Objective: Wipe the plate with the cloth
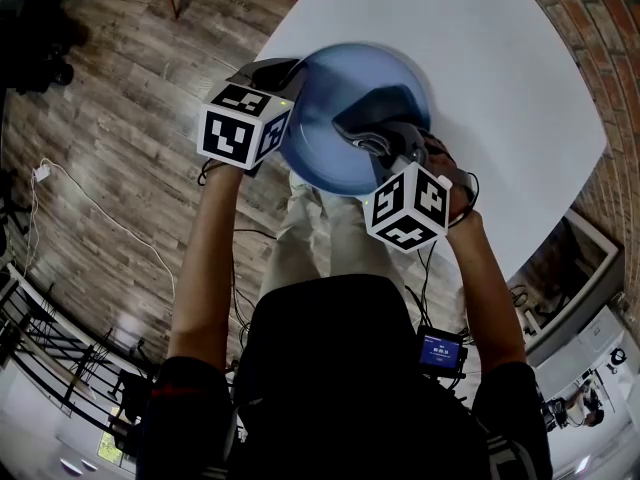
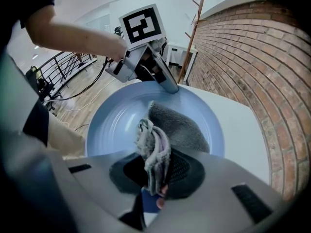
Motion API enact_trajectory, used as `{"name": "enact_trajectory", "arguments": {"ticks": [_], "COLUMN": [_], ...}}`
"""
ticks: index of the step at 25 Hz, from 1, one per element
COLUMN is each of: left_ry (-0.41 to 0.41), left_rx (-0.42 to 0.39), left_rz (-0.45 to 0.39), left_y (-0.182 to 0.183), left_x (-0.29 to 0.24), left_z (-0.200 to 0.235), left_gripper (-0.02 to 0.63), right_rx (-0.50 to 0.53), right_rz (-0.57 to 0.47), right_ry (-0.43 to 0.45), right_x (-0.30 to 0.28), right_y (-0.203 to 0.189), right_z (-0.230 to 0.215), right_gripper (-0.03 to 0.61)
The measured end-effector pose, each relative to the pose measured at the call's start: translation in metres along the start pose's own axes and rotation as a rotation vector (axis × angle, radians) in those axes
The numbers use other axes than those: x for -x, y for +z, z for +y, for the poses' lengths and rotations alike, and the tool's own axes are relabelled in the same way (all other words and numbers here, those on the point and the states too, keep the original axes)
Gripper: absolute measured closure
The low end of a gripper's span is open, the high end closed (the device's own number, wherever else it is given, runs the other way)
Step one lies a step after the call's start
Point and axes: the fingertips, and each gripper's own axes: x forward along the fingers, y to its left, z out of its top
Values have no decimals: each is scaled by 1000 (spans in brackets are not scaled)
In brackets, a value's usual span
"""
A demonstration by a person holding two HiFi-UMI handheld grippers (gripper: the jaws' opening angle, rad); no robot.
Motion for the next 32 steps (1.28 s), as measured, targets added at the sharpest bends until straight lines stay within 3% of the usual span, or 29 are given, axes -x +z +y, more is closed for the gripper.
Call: {"name": "enact_trajectory", "arguments": {"ticks": [32], "left_ry": [19], "left_rx": [14], "left_rz": [-1], "left_y": [0], "left_x": [-1], "left_z": [1], "left_gripper": [577], "right_rx": [32], "right_rz": [-29], "right_ry": [118], "right_x": [-1], "right_y": [22], "right_z": [52], "right_gripper": [528]}}
